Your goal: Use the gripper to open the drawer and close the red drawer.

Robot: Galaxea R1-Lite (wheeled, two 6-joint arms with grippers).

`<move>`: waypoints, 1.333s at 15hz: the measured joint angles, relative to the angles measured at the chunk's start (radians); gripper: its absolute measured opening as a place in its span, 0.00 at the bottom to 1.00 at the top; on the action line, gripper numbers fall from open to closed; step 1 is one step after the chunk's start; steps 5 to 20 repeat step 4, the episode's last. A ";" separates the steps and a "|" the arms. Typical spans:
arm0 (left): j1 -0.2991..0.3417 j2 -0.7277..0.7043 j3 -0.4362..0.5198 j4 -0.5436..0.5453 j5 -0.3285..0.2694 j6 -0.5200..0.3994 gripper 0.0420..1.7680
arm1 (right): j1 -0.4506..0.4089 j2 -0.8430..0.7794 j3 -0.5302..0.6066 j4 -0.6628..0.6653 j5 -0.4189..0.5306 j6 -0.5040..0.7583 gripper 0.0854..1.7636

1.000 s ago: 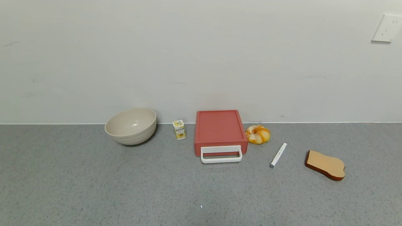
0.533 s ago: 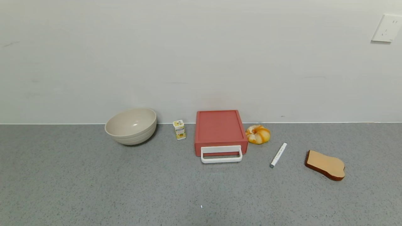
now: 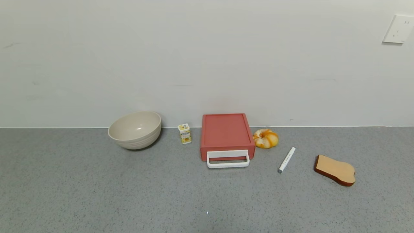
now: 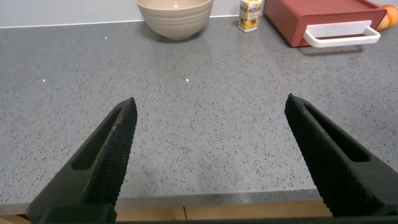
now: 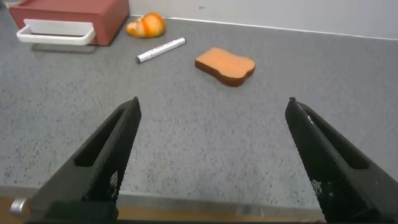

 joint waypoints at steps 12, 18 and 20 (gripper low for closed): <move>0.000 0.000 0.000 0.000 0.000 0.000 0.97 | 0.000 0.000 0.004 -0.001 -0.003 0.009 0.97; 0.000 0.000 0.000 0.000 0.000 0.000 0.97 | 0.000 0.000 0.004 -0.001 -0.003 0.009 0.97; 0.000 0.000 0.000 0.000 0.000 0.000 0.97 | 0.000 0.000 0.004 -0.001 -0.003 0.009 0.97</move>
